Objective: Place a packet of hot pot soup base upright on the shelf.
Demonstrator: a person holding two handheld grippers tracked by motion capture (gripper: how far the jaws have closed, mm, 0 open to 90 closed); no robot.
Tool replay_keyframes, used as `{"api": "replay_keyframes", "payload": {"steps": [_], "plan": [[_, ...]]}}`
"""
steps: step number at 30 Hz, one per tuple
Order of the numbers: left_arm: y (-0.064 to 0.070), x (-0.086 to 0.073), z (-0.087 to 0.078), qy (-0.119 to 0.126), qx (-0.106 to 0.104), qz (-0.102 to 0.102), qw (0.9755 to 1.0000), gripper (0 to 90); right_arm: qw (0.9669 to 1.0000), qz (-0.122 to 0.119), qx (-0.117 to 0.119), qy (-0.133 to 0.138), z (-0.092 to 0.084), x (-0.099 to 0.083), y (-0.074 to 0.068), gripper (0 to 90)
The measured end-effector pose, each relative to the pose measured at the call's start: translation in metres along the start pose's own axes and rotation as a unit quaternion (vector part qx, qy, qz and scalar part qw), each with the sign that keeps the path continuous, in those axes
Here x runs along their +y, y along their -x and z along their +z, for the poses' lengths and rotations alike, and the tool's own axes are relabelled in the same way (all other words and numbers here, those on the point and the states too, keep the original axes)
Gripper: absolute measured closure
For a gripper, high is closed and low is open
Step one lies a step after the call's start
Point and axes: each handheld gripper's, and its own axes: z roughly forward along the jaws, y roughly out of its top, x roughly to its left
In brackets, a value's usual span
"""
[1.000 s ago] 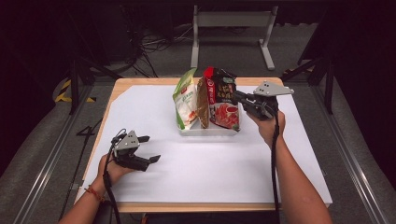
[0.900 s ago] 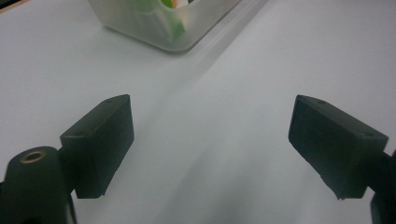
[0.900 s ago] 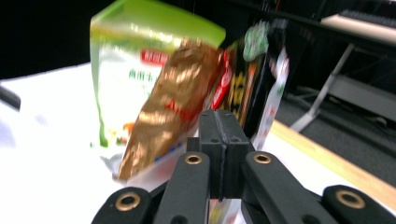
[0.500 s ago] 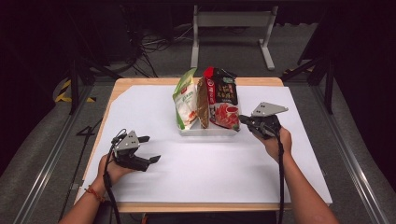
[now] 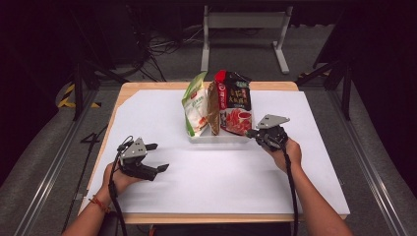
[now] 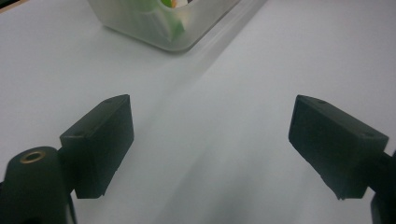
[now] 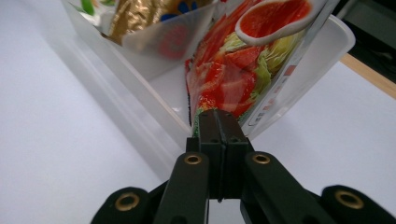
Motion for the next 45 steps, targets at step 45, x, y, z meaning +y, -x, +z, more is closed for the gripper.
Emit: {"api": "replay_keyframes", "payload": {"steps": [45], "plan": [[-0.002,-0.001,-0.002,0.010,-0.002,-0.007,0.9999,15.1,0.9990,0.044,0.005,0.001,0.020,0.011,0.000,80.0]]}}
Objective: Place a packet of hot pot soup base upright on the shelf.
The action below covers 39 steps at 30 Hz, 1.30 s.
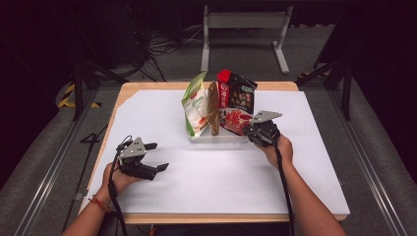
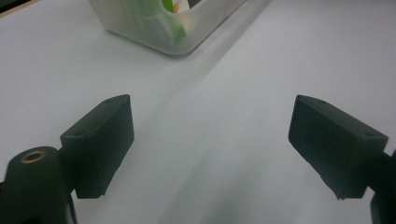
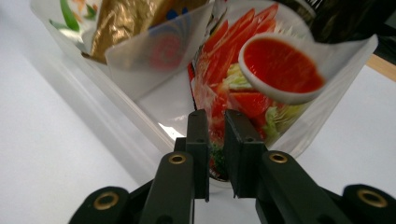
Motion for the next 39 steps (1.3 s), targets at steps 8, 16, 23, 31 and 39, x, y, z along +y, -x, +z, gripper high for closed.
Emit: {"api": "replay_keyframes", "payload": {"steps": [8,16,23,31,39], "plan": [[-0.003,-0.002,0.001,-0.004,0.000,0.000,1.0000,15.4,0.9995,0.003,0.013,0.028,-0.008,0.005,-0.002,75.0],[-0.002,-0.004,0.001,-0.010,0.000,0.003,0.9999,15.1,0.9988,0.001,0.020,0.044,-0.014,0.006,-0.005,67.9],[-0.002,-0.006,0.000,-0.012,0.002,0.000,0.9999,15.0,0.9983,-0.013,0.024,0.051,-0.025,0.007,-0.009,66.0],[-0.002,-0.007,-0.001,-0.015,0.010,-0.003,0.9998,14.8,0.9978,-0.016,0.026,0.060,-0.042,-0.002,-0.009,64.8],[0.003,-0.002,0.001,-0.016,0.013,0.006,0.9998,14.9,0.9976,-0.029,0.026,0.057,-0.060,-0.018,-0.011,61.9]]}}
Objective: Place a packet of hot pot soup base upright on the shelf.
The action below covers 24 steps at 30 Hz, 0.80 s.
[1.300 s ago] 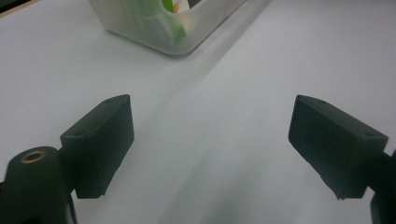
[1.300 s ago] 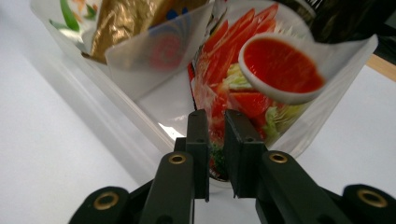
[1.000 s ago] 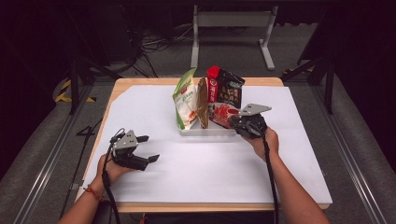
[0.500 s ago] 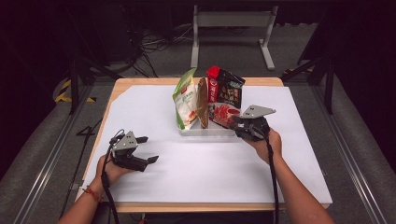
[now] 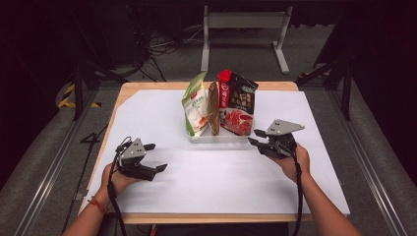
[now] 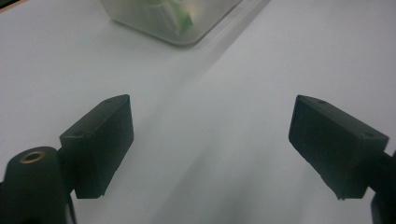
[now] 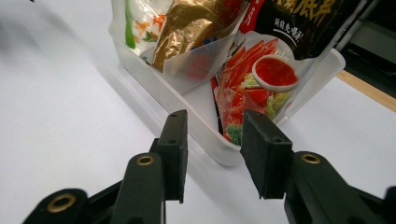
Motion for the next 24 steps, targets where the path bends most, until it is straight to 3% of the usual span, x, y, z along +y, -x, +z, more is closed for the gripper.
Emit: {"api": "replay_keyframes", "payload": {"steps": [8,24], "plan": [[-0.001,0.000,0.006,-0.010,-0.008,0.007,0.9999,14.8,1.0000,0.001,-0.004,-0.006,-0.013,-0.007,0.000,60.7],[-0.001,0.000,0.007,-0.013,-0.009,0.008,0.9998,14.5,0.9996,0.001,0.001,-0.028,-0.018,-0.029,0.000,51.0]]}}
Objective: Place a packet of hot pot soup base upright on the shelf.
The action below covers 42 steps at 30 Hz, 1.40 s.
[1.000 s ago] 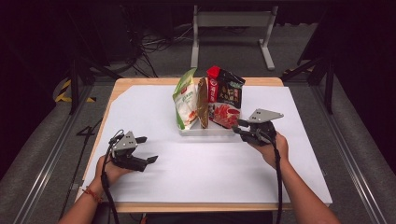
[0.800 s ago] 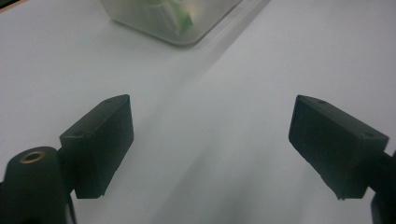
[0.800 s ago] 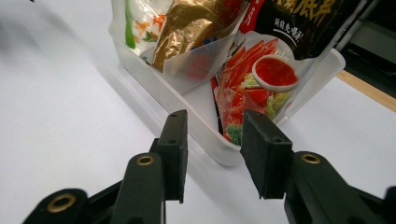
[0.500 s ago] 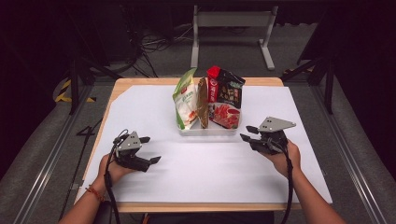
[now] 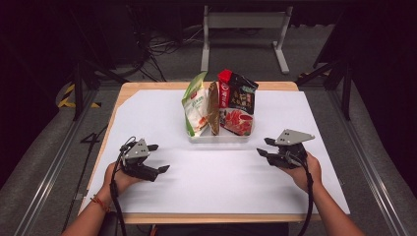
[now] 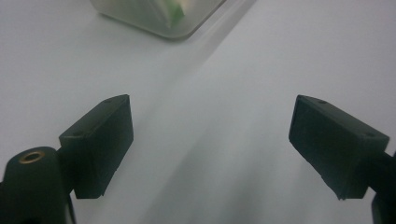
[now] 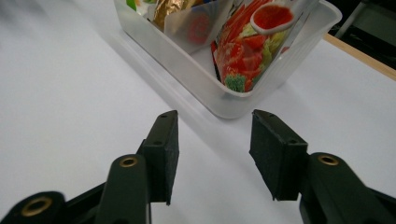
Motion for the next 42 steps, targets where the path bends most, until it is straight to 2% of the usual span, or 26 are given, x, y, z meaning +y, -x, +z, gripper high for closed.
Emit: {"api": "replay_keyframes", "payload": {"steps": [6,9,14,21,27,31,33,42], "plan": [[0.001,0.000,0.000,-0.001,0.001,0.001,1.0000,14.4,1.0000,0.000,0.009,-0.005,0.002,-0.007,0.000,43.6],[0.001,0.000,0.000,-0.004,0.003,0.001,1.0000,14.2,0.9999,-0.002,0.001,-0.013,0.004,-0.012,0.000,38.3],[0.002,0.001,0.000,-0.006,0.004,0.006,1.0000,13.9,0.9998,0.001,0.004,-0.017,0.004,-0.023,0.003,29.9],[0.003,0.002,0.001,-0.009,0.005,0.009,0.9999,13.6,0.9997,0.004,-0.006,-0.021,0.001,-0.041,0.005,21.8],[0.003,0.001,0.001,-0.004,0.002,0.003,1.0000,13.5,0.9998,0.014,-0.008,-0.013,-0.011,-0.055,0.008,18.1],[0.003,0.002,0.002,-0.006,0.000,0.004,1.0000,13.5,0.9996,0.020,-0.020,-0.006,-0.021,-0.065,0.012,17.3],[0.003,0.002,0.002,-0.005,-0.002,0.004,1.0000,13.5,0.9991,0.032,-0.026,-0.002,-0.027,-0.072,0.015,16.9],[0.004,0.002,0.002,-0.007,-0.001,0.004,1.0000,13.5,0.9974,0.050,-0.052,-0.001,-0.046,-0.093,0.020,16.0]]}}
